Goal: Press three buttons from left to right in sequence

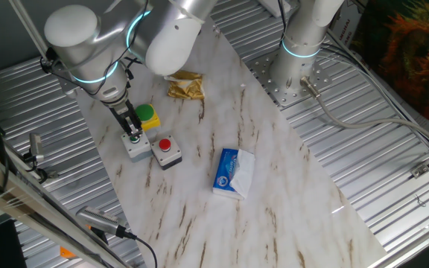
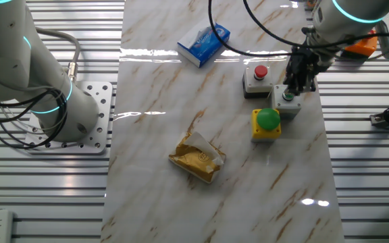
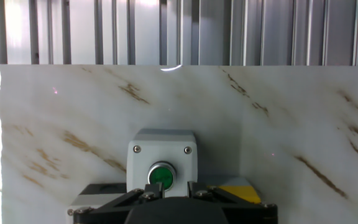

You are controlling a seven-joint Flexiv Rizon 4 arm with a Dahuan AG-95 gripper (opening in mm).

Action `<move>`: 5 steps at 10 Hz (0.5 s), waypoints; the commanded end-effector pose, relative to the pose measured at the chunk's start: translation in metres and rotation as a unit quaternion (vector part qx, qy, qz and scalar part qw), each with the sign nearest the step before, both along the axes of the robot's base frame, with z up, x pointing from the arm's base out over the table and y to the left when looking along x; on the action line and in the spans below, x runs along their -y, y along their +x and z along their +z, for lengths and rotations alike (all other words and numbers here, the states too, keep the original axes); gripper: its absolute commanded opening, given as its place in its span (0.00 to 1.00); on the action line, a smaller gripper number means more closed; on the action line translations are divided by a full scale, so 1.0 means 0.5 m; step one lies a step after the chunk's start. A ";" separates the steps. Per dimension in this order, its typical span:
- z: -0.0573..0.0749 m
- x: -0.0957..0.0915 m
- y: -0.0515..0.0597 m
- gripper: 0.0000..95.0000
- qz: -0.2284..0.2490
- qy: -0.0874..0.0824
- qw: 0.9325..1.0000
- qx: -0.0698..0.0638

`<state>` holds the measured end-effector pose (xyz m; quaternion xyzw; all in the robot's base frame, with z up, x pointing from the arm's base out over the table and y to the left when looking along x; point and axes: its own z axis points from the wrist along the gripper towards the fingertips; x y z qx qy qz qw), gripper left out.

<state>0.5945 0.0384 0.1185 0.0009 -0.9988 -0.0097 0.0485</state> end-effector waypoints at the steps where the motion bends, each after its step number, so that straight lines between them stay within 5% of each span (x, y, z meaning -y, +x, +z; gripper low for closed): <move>1: 0.005 -0.004 -0.006 0.20 0.000 0.000 1.000 0.001; 5: 0.005 -0.036 -0.045 0.20 -0.016 0.000 1.000 0.007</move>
